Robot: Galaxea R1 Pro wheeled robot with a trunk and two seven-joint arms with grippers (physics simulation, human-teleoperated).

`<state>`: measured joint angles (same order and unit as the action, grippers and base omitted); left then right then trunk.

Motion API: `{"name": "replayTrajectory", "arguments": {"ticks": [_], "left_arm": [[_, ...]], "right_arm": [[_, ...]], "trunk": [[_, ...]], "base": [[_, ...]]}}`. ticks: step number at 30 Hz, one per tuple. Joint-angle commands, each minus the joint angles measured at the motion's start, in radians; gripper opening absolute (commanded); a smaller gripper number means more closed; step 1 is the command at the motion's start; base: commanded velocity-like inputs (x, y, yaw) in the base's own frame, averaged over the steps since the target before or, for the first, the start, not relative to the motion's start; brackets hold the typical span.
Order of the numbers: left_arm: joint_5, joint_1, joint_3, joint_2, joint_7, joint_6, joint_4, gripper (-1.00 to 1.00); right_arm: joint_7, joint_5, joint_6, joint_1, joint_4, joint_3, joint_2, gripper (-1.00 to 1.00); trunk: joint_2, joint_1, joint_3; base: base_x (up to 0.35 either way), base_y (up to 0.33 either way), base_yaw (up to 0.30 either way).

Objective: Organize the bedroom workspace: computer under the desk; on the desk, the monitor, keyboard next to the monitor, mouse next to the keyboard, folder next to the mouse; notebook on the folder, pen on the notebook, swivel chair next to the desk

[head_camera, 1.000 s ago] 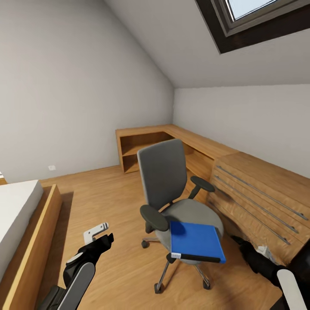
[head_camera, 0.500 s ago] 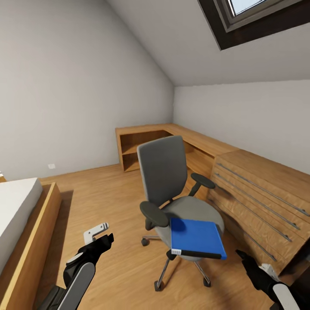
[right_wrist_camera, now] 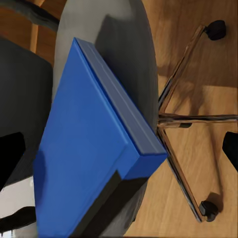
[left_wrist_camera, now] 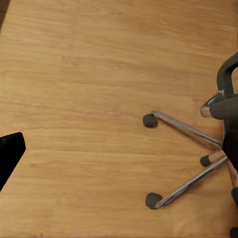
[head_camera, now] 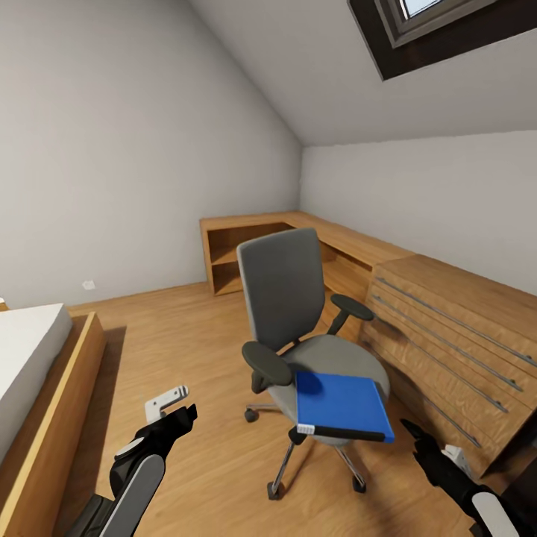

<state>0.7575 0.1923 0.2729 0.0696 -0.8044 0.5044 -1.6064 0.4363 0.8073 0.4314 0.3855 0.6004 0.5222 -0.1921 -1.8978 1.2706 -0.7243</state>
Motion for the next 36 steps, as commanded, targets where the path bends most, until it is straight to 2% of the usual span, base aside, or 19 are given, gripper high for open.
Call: {"name": "replayTrajectory", "arguments": {"ticks": [1,3,8,14,24,31,36], "left_arm": [[0.006,0.001,0.002,0.001,-0.009,0.002,-0.001,1.0],[0.006,0.001,0.002,0.001,-0.009,0.002,-0.001,1.0],[0.006,0.001,0.002,0.001,-0.009,0.002,-0.001,1.0],[0.007,0.001,0.005,0.0,-0.009,0.002,0.003,1.0],[0.008,0.001,0.005,-0.001,-0.009,0.003,0.004,1.0],[0.008,0.001,0.005,0.001,-0.009,0.005,0.006,1.0],[0.009,0.001,0.005,0.001,-0.004,0.002,0.039,1.0]], "right_arm": [[0.021,0.006,0.02,0.001,0.0,0.004,0.0,1.0],[0.048,0.006,0.068,0.001,-0.002,0.004,0.002,1.0],[0.054,0.006,0.088,0.001,-0.002,0.003,0.003,1.0],[0.066,0.007,0.149,0.001,0.004,0.001,0.007,1.0],[0.071,0.006,0.153,0.001,0.005,0.001,0.007,1.0],[0.071,0.006,0.153,0.001,0.005,0.001,0.008,1.0],[0.071,0.006,0.153,0.001,0.005,0.001,0.008,1.0]], "trunk": [[-0.008,0.004,-0.004],[-0.022,0.011,-0.01],[-0.057,0.031,-0.026],[-0.099,0.054,-0.045],[-0.169,0.092,-0.076],[-0.169,0.092,-0.076],[-0.169,0.092,-0.076]], "base": [[0.0,0.0,0.0],[0.0,0.0,0.0],[0.0,0.0,0.0],[0.0,0.0,0.0],[0.0,0.0,0.0],[0.0,0.0,0.0],[0.069,0.0,0.0]]}}
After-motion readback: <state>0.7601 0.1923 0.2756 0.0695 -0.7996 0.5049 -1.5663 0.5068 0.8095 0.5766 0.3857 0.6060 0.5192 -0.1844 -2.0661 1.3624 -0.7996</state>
